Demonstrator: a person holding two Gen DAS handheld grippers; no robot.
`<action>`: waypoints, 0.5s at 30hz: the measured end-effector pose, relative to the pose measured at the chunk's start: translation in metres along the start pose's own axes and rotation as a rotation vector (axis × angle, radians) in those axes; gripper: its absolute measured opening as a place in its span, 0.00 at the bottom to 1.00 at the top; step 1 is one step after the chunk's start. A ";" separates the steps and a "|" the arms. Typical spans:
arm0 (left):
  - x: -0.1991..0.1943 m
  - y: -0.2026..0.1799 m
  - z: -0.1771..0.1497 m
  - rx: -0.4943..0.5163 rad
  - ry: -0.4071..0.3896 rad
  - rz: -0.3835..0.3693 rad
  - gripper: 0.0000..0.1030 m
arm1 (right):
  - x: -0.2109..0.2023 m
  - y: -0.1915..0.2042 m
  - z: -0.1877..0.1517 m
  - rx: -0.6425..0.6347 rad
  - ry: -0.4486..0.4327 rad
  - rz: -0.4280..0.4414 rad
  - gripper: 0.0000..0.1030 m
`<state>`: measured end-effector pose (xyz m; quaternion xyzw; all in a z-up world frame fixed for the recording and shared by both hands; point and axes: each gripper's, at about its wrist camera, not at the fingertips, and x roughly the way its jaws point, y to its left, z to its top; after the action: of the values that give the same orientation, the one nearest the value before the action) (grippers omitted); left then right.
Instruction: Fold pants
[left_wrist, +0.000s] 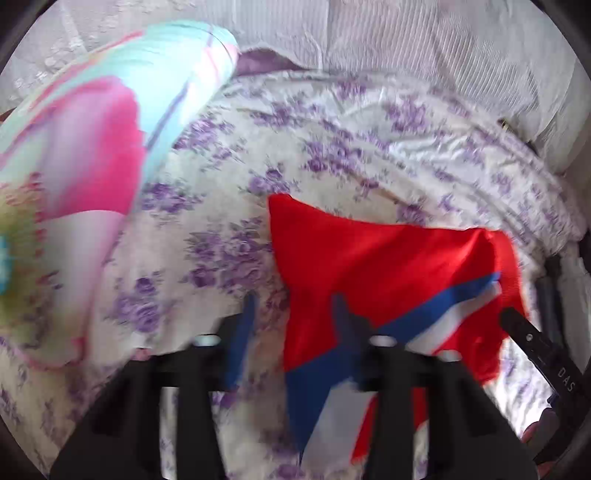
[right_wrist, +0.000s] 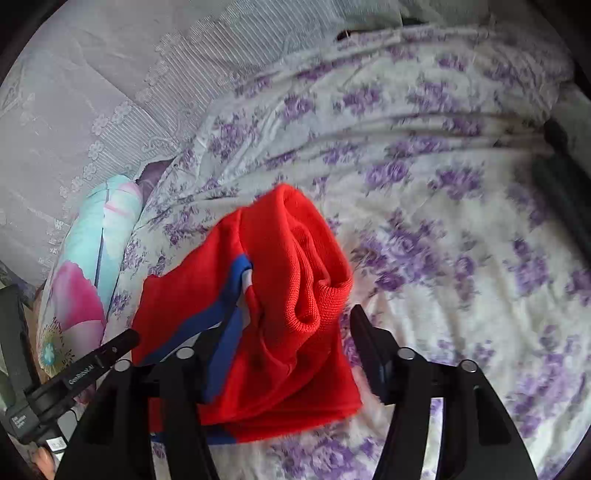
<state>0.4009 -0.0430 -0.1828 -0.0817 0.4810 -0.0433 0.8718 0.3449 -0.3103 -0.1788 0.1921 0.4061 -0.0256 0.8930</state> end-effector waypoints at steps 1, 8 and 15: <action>-0.012 0.004 -0.003 -0.007 -0.012 -0.007 0.69 | -0.018 0.005 -0.001 -0.025 -0.015 -0.023 0.73; -0.111 0.016 -0.054 0.010 0.093 -0.136 0.86 | -0.132 0.050 -0.052 -0.231 0.061 -0.140 0.90; -0.227 -0.001 -0.128 0.049 0.127 -0.193 0.91 | -0.231 0.075 -0.121 -0.268 0.110 -0.203 0.92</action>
<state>0.1718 -0.0221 -0.0606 -0.1034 0.5239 -0.1441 0.8331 0.1187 -0.2223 -0.0574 0.0303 0.4716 -0.0507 0.8798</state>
